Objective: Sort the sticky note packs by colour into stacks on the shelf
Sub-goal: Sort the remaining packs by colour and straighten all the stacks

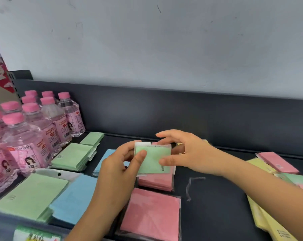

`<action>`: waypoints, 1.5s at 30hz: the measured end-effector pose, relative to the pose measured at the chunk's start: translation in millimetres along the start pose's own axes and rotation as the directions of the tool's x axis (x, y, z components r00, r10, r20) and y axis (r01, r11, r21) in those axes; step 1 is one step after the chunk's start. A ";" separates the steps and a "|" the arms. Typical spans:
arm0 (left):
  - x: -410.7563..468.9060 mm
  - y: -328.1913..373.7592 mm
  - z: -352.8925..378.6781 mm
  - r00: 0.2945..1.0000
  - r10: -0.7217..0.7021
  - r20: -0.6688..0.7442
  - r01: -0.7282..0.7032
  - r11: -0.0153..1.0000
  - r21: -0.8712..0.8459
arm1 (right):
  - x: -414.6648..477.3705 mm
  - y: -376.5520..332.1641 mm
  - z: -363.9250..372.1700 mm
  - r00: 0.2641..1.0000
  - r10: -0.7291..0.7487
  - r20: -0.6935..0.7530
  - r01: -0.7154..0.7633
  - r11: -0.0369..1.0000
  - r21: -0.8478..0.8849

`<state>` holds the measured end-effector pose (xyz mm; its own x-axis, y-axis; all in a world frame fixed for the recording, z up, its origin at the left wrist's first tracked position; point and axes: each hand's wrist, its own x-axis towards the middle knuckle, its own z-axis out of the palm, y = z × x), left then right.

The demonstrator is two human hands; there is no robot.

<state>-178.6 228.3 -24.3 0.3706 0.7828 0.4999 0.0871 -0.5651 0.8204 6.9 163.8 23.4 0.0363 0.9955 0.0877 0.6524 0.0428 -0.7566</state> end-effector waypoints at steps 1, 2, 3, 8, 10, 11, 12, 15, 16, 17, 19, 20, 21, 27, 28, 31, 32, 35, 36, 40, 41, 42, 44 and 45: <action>0.5 -2.0 -6.5 1.000 0.017 0.006 -0.017 1.000 0.007 | 1.4 -5.9 9.1 0.999 -0.029 -0.021 0.029 1.000 -0.011; 1.4 -5.4 -16.4 0.999 0.028 0.016 -0.029 1.000 0.009 | 5.2 -13.3 19.7 0.997 -0.051 -0.054 0.051 0.999 -0.006; 2.8 -9.0 -26.2 0.999 0.035 0.027 -0.035 0.999 0.006 | 9.5 -20.6 29.1 0.995 -0.057 -0.086 0.058 0.998 0.009; 13.9 -29.7 -82.3 0.995 0.064 0.079 -0.065 0.998 0.011 | 34.6 -55.0 74.2 0.985 -0.038 -0.169 0.040 0.999 0.006; 19.1 -38.2 -103.0 0.991 0.077 0.109 -0.080 0.996 0.025 | 44.2 -66.1 90.9 0.978 -0.027 -0.206 0.029 1.000 0.005; 21.9 -41.9 -110.4 0.990 0.066 0.123 -0.068 0.997 0.018 | 47.7 -69.8 97.5 0.977 -0.017 -0.215 0.022 1.000 0.019; 24.9 -45.9 -119.0 0.989 0.048 0.141 -0.050 0.999 0.010 | 51.7 -73.7 105.5 0.975 -0.003 -0.222 0.011 0.999 0.038; 34.5 -55.3 -139.6 0.981 0.014 0.192 -0.016 1.000 0.011 | 62.5 -84.1 124.5 0.967 0.034 -0.254 -0.020 0.998 0.056; 37.2 -57.5 -144.2 0.978 0.012 0.210 -0.014 1.000 0.009 | 65.3 -86.6 129.0 0.964 0.044 -0.264 -0.033 0.998 0.046; 39.9 -59.9 -149.5 0.973 0.009 0.231 -0.012 1.000 0.010 | 68.8 -89.4 133.4 0.961 0.057 -0.272 -0.050 0.998 0.031; 44.8 -66.1 -158.0 0.964 -0.004 0.265 -0.004 1.000 0.028 | 75.4 -94.3 139.1 0.956 0.072 -0.286 -0.078 0.997 -0.009; 47.6 -69.8 -160.7 0.960 -0.013 0.279 0.002 0.999 0.042 | 79.0 -96.4 140.8 0.953 0.079 -0.293 -0.093 0.995 -0.036; 50.6 -73.2 -162.0 0.957 -0.022 0.290 0.006 0.998 0.056 | 82.1 -98.0 141.5 0.950 0.091 -0.298 -0.114 0.992 -0.062; 66.5 -97.0 -160.9 0.952 -0.033 0.305 -0.057 0.957 0.284 | 115.8 -91.8 132.5 0.864 0.312 -0.396 -0.296 0.950 0.102; 65.8 -100.7 -159.2 0.953 -0.018 0.302 -0.088 0.938 0.335 | 126.0 -88.4 127.8 0.831 0.373 -0.412 -0.305 0.926 0.224; 61.9 -112.1 -151.5 0.937 -0.014 0.348 -0.160 0.870 0.467 | 161.4 -80.4 117.2 0.748 0.544 -0.381 -0.320 0.797 0.512; 61.9 -116.8 -149.0 0.929 -0.020 0.368 -0.182 0.844 0.505 | 173.6 -78.0 116.8 0.725 0.595 -0.348 -0.326 0.740 0.588; 64.3 -125.6 -145.3 0.921 0.009 0.388 -0.240 0.800 0.550 | 205.0 -70.8 121.0 0.687 0.671 -0.277 -0.343 0.636 0.691; 65.5 -125.5 -144.6 0.919 0.018 0.395 -0.254 0.793 0.554 | 212.9 -68.1 123.3 0.684 0.682 -0.260 -0.350 0.619 0.703; 69.0 -129.0 -143.3 0.908 0.015 0.419 -0.283 0.760 0.585 | 238.6 -59.2 144.2 0.666 0.723 -0.183 -0.435 0.576 0.693; 69.0 -129.9 -143.3 0.907 0.018 0.420 -0.286 0.759 0.585 | 241.6 -57.7 149.8 0.656 0.735 -0.171 -0.469 0.575 0.670; 68.8 -131.1 -143.2 0.909 0.019 0.417 -0.284 0.761 0.583 | 244.1 -56.1 155.0 0.646 0.746 -0.164 -0.514 0.583 0.630; 67.8 -132.5 -142.6 0.914 0.026 0.406 -0.280 0.764 0.581 | 246.3 -52.7 161.1 0.635 0.753 -0.176 -0.606 0.626 0.491; 67.5 -133.0 -142.4 0.916 0.028 0.400 -0.278 0.763 0.583 | 246.5 -51.3 162.4 0.641 0.744 -0.188 -0.634 0.651 0.417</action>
<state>-296.8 393.4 -60.1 0.7116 0.5972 0.3700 0.5029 -0.8008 0.3252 -140.5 420.8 -21.4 0.6509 0.6540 -0.3855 0.0864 -0.5683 -0.8183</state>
